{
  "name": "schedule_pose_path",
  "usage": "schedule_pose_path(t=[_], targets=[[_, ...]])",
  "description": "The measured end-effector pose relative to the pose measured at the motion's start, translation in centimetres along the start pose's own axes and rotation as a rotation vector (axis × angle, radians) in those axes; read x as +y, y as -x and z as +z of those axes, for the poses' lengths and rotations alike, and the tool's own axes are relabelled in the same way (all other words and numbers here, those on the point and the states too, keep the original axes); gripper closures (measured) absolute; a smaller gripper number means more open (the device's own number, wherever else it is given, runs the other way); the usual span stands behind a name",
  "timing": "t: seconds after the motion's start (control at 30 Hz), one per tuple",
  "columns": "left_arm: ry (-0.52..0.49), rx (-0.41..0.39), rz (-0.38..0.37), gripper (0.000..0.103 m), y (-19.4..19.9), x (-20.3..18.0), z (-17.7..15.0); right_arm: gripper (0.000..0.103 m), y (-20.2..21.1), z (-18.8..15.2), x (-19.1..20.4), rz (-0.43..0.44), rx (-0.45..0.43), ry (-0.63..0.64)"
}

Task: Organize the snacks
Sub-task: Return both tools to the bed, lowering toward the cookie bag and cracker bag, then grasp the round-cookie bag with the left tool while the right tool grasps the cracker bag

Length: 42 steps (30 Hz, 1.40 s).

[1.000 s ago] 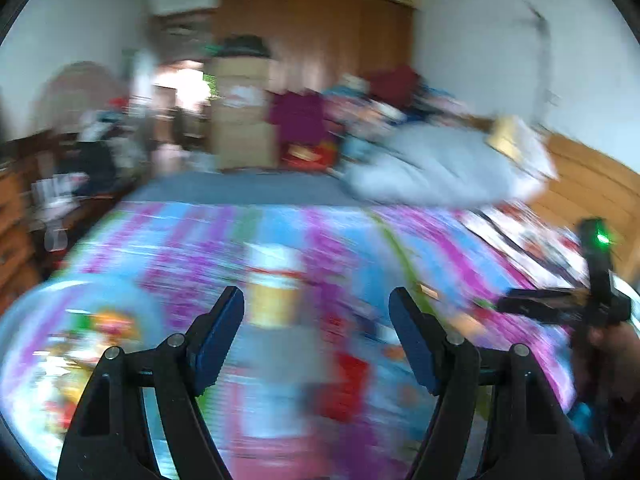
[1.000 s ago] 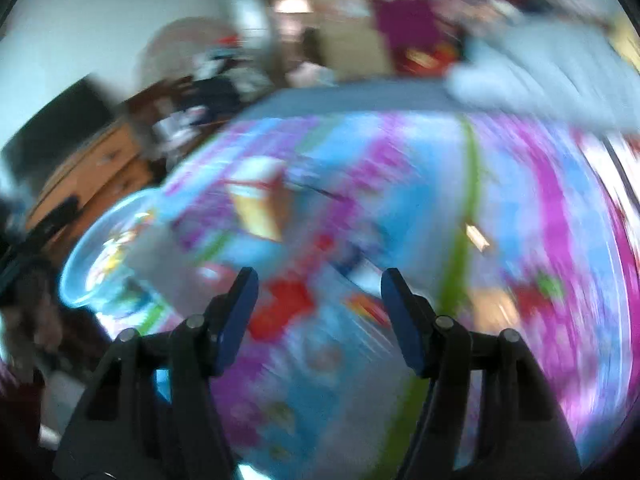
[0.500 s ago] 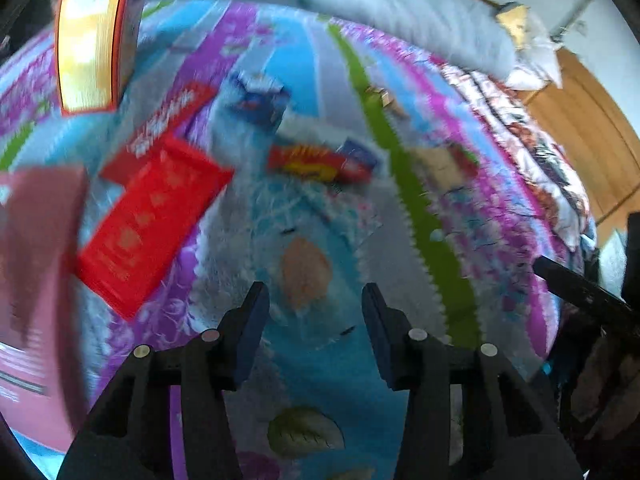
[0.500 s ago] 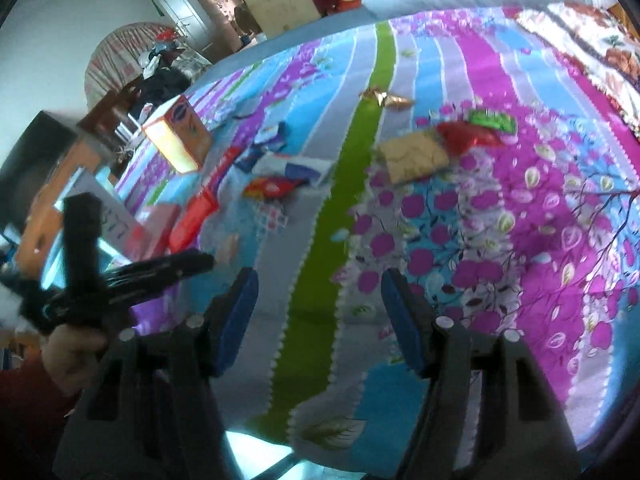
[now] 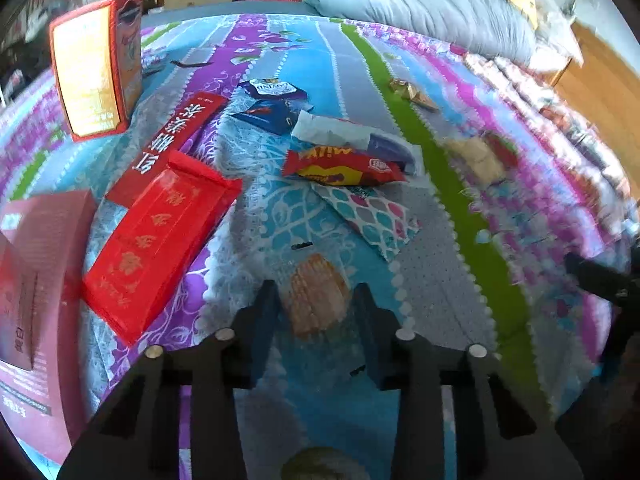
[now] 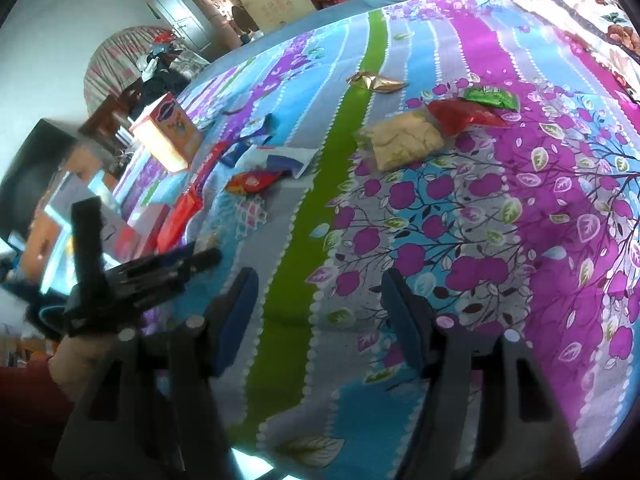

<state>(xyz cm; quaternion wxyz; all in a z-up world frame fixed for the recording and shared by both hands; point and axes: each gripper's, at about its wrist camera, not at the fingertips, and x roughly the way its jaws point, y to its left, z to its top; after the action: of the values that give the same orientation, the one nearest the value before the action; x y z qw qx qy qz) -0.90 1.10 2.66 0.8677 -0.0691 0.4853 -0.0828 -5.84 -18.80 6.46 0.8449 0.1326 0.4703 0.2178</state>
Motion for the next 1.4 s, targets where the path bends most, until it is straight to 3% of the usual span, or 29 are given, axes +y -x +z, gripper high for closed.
schedule_pose_path(t=[0.2,0.33,0.57,0.7,0.83,0.9,0.97,1.1,1.27,1.4], targets=[[-0.019,-0.029,-0.004,0.069,2.2,0.5,0.0,0.038,-0.3,1.3,-0.3,-0.039,-0.013,0.034],[-0.046,-0.039,-0.007,0.069,2.9,-0.1,0.0,0.038,-0.9,4.3,-1.5,-0.103,-0.034,0.099],[-0.030,-0.043,-0.016,0.069,2.8,-0.1,0.8,0.035,-6.0,9.6,-4.3,-0.175,0.059,0.148],[-0.024,-0.043,-0.020,0.069,2.6,0.1,1.0,0.035,-7.2,9.9,-3.6,-0.165,0.096,0.165],[-0.014,-0.032,-0.025,0.069,2.2,0.2,1.2,0.034,-9.0,10.1,-3.9,-0.277,0.108,0.213],[-0.009,-0.032,-0.031,0.069,2.1,0.2,1.4,0.025,-9.5,10.7,-4.5,-0.322,0.092,0.219],[-0.014,-0.036,-0.034,0.069,2.1,0.0,1.6,0.024,-9.1,11.5,-5.2,-0.315,0.074,0.187],[-0.009,-0.044,-0.050,0.069,2.3,-0.1,1.9,0.024,-7.2,12.0,-6.3,-0.204,0.031,0.050],[-0.005,-0.044,-0.063,0.069,2.1,-0.4,2.0,0.022,-5.8,10.6,-7.6,-0.248,-0.059,-0.230],[-0.001,-0.056,-0.059,0.069,2.3,-0.4,2.2,0.022,-7.4,10.2,-5.9,-0.287,-0.063,-0.293]])
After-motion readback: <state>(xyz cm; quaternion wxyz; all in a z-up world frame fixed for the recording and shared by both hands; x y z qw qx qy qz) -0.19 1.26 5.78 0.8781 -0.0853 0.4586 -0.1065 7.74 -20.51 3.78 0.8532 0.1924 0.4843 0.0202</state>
